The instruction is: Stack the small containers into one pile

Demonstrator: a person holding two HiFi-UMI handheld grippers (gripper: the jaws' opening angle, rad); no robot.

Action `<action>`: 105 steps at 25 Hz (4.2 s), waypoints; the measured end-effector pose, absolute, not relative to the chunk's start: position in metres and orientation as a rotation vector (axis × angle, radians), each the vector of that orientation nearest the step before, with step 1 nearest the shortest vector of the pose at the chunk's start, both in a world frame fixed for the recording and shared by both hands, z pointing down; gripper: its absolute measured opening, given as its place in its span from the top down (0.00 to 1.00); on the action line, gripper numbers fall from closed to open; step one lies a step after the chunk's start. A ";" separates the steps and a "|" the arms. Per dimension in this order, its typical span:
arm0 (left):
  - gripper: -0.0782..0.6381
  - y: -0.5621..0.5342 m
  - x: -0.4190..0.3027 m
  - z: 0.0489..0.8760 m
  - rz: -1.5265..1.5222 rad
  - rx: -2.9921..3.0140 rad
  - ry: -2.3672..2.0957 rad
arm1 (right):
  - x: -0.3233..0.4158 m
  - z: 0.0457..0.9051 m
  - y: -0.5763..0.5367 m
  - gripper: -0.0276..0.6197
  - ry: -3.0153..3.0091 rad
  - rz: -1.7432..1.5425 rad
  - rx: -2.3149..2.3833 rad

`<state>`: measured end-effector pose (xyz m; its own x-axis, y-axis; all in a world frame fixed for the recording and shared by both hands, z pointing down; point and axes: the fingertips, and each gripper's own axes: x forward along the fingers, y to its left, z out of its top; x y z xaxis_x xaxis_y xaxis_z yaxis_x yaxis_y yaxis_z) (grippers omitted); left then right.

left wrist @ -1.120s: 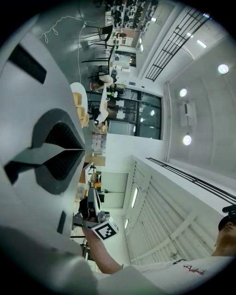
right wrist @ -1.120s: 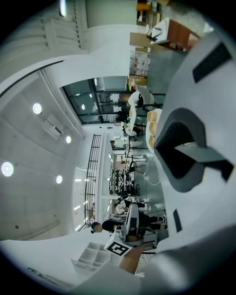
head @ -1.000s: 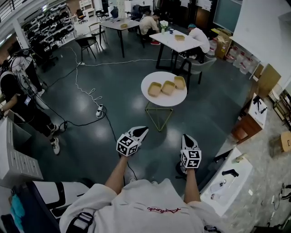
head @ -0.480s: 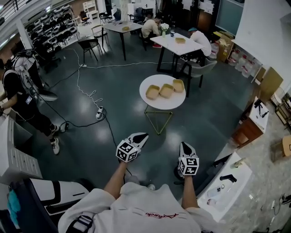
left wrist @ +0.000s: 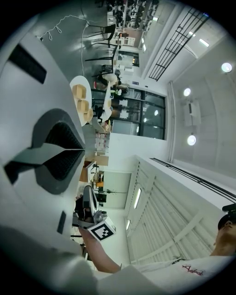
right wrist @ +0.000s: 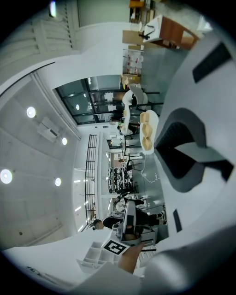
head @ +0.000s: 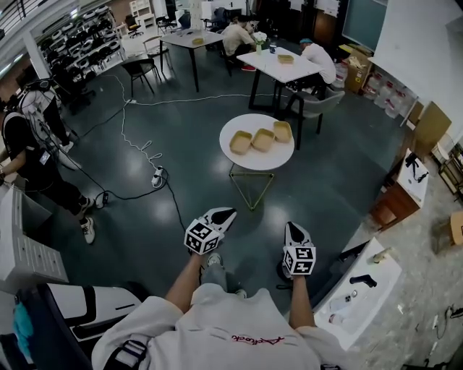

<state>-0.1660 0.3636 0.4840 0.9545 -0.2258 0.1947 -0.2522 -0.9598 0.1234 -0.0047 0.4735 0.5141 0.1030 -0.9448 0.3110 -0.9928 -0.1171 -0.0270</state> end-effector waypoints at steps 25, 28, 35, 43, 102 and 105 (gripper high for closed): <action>0.87 0.196 -0.102 0.511 0.220 2.910 -0.333 | 0.051 0.538 0.315 0.93 -1.897 0.400 2.158; 0.87 0.164 -0.095 0.513 0.223 2.902 -0.314 | 0.056 0.538 0.284 0.93 -1.877 0.411 2.163; 0.87 0.089 -0.068 0.508 0.218 2.897 -0.284 | 0.081 0.534 0.213 0.93 -1.843 0.423 2.170; 0.87 0.013 -0.051 0.500 0.211 2.905 -0.276 | 0.098 0.525 0.135 0.93 -1.847 0.403 2.179; 0.87 -0.110 0.108 0.525 0.291 2.916 -0.127 | 0.245 0.565 0.030 0.93 -1.751 0.490 2.296; 0.87 -0.127 0.120 0.520 0.288 2.913 -0.184 | 0.266 0.559 0.010 0.93 -1.784 0.479 2.267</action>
